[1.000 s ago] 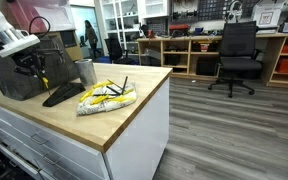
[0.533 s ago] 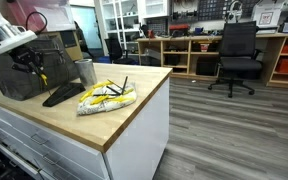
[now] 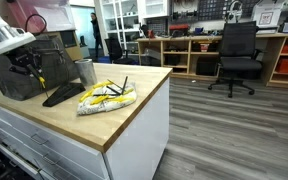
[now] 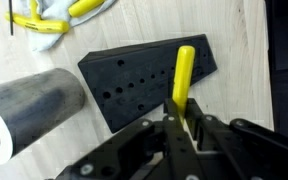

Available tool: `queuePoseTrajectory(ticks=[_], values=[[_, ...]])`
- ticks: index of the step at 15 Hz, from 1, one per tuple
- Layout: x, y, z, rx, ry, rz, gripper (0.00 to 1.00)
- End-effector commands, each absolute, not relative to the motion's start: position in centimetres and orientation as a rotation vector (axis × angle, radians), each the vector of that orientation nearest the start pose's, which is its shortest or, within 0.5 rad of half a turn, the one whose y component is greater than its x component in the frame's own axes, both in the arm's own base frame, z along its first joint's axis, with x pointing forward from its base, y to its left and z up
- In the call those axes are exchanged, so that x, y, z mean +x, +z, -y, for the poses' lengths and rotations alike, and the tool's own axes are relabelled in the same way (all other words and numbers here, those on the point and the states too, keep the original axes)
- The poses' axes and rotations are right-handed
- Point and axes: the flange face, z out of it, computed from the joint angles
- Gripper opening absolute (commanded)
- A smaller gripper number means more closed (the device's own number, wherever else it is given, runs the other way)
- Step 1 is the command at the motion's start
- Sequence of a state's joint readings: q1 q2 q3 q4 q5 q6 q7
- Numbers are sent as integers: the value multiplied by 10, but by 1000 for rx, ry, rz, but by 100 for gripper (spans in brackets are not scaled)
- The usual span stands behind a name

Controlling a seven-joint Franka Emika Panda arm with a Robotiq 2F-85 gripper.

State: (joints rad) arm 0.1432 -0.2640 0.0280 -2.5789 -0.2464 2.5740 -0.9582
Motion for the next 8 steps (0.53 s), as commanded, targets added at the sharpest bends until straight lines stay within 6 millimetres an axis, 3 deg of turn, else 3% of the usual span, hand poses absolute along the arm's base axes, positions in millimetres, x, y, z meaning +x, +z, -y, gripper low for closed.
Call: queuePoseTrajectory(ticks=[1, 2, 3, 8], values=[[432, 380, -75, -2660, -261, 2065, 4], [439, 376, -79, -2670, -273, 2066, 4], [438, 375, -79, -2670, -269, 2064, 15], [439, 373, -79, -2669, -263, 2064, 15]])
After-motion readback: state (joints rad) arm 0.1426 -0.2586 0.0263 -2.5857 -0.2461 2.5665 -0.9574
